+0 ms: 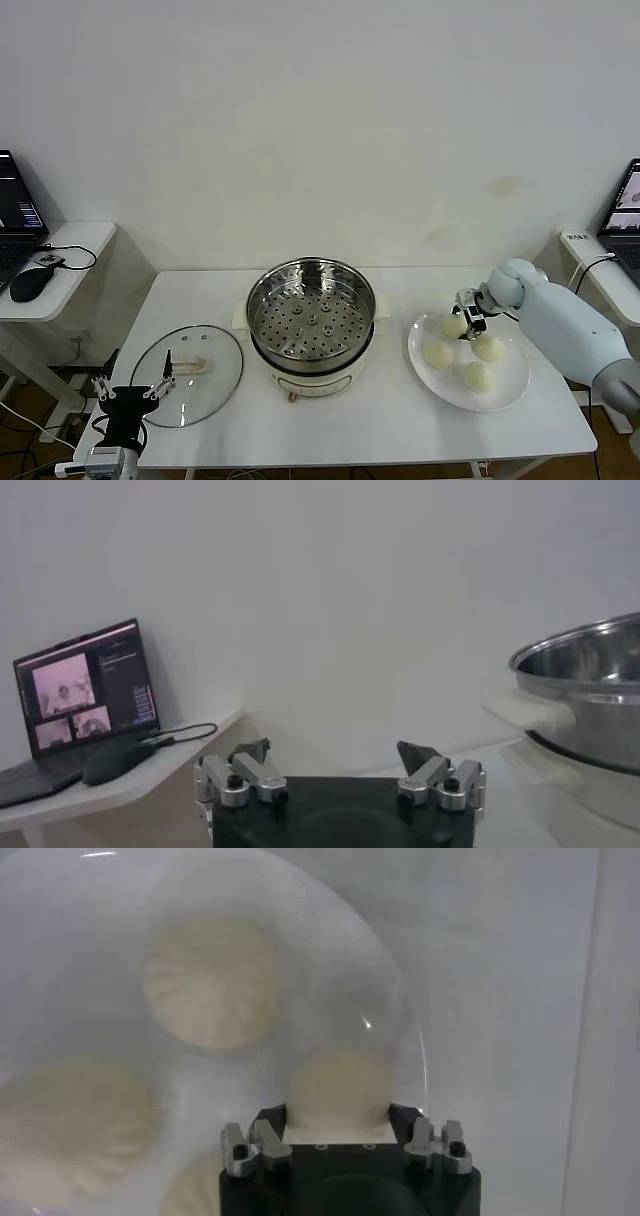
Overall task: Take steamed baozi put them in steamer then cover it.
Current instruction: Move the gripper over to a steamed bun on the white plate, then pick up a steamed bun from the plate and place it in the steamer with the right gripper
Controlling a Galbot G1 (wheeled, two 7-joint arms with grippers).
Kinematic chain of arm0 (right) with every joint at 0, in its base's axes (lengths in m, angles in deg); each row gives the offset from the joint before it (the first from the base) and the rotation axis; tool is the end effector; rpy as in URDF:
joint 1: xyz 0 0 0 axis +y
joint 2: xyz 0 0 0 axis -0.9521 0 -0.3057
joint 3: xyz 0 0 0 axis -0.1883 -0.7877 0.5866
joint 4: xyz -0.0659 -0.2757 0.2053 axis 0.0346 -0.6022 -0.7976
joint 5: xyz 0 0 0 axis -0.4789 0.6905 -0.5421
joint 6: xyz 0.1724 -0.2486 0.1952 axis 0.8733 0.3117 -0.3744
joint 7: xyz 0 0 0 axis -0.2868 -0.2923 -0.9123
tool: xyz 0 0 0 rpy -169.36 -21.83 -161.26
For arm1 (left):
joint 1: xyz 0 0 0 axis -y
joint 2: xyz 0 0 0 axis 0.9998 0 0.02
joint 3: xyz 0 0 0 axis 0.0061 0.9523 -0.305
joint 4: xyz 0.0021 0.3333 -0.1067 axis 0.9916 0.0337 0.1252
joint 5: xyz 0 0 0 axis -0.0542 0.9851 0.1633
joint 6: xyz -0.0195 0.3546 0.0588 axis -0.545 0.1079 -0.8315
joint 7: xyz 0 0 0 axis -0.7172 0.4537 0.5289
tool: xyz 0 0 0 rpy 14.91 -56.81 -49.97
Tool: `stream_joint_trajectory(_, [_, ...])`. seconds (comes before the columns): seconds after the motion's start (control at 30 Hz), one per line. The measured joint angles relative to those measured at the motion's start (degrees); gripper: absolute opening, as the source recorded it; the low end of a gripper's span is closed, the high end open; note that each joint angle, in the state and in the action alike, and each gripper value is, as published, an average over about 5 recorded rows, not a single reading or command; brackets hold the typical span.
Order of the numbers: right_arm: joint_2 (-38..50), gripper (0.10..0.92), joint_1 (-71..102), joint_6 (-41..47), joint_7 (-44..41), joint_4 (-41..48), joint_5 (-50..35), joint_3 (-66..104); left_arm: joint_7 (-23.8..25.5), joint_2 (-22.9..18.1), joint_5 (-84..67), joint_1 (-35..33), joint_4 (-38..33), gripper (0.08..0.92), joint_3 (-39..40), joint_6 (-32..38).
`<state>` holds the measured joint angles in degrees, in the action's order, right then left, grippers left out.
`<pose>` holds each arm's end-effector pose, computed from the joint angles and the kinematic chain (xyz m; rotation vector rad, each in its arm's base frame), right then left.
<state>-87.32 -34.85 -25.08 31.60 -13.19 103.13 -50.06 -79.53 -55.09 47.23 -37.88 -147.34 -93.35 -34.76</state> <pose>0.5547 -0.1786 -0.2555 1.1812 -1.4036 1.4995 0.1583 0.1003 -0.3018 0.2488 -3.0350 -0.4574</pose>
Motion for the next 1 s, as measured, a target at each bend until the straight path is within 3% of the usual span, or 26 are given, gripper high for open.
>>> stream_joint_trajectory(0.27, [2.7,0.619,-1.6,0.7,-0.6,-4.5,-3.3,-1.9,-0.2,0.2,0.0,0.0,-0.6,0.823,0.5,0.1])
stream_joint_trajectory(0.67, [10.7,0.622,-13.4,1.3,-2.5,-16.6,-16.0,-10.9,-0.2,1.3,-1.8,0.2,-0.8,0.823,1.3,-0.1])
stream_joint_trajectory(1.0, [7.4,0.624,-28.7,1.0,-1.4,-20.0,-25.9,-22.5,-0.1,2.3,-3.3,0.8,-0.7,0.823,1.3,-0.2])
